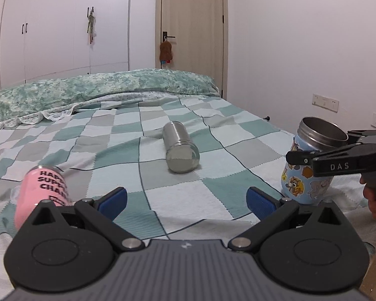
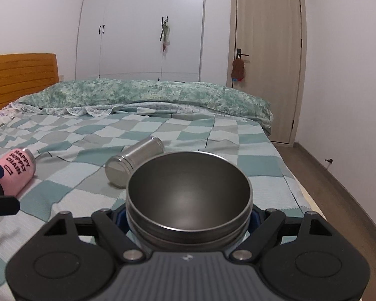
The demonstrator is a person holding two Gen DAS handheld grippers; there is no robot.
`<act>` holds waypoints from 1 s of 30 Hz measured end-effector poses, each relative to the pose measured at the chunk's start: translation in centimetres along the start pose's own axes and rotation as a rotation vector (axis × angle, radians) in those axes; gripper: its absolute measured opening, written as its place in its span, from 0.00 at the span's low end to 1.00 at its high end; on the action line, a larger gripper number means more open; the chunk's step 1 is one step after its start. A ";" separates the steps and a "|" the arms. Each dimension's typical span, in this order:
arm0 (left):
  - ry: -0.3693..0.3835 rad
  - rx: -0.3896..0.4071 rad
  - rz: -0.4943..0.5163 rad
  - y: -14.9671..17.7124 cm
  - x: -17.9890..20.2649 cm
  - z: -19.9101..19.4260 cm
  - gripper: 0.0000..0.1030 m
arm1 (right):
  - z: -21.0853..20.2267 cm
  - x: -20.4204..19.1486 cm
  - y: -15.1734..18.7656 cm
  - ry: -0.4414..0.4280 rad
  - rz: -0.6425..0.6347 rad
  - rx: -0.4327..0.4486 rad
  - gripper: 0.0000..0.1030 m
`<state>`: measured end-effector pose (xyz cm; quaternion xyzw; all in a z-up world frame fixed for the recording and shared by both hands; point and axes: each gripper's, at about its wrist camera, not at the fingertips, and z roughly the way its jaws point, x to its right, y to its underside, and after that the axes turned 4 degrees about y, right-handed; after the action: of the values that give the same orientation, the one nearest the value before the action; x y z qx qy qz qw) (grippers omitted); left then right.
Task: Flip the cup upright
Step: 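Rotate the light-blue cup upright with the right tool, rim up, then set the light-blue cup down on the bed and open the right tool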
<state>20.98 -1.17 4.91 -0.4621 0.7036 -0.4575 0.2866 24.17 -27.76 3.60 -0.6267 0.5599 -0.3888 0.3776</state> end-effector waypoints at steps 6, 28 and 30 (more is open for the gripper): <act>-0.008 -0.010 0.016 0.1 0.6 0.9 1.00 | 0.4 -0.4 1.5 -0.001 -0.031 0.025 0.81; -0.016 0.049 0.019 -0.5 1.9 -3.8 1.00 | -6.0 -0.6 1.2 -0.001 0.026 0.106 1.00; -0.023 0.061 0.020 -0.5 2.3 -4.9 1.00 | -7.6 -0.9 1.1 0.001 0.029 0.126 1.00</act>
<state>16.16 -1.48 7.43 -0.4512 0.6905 -0.4708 0.3131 16.75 -27.24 5.71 -0.5932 0.5437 -0.4181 0.4215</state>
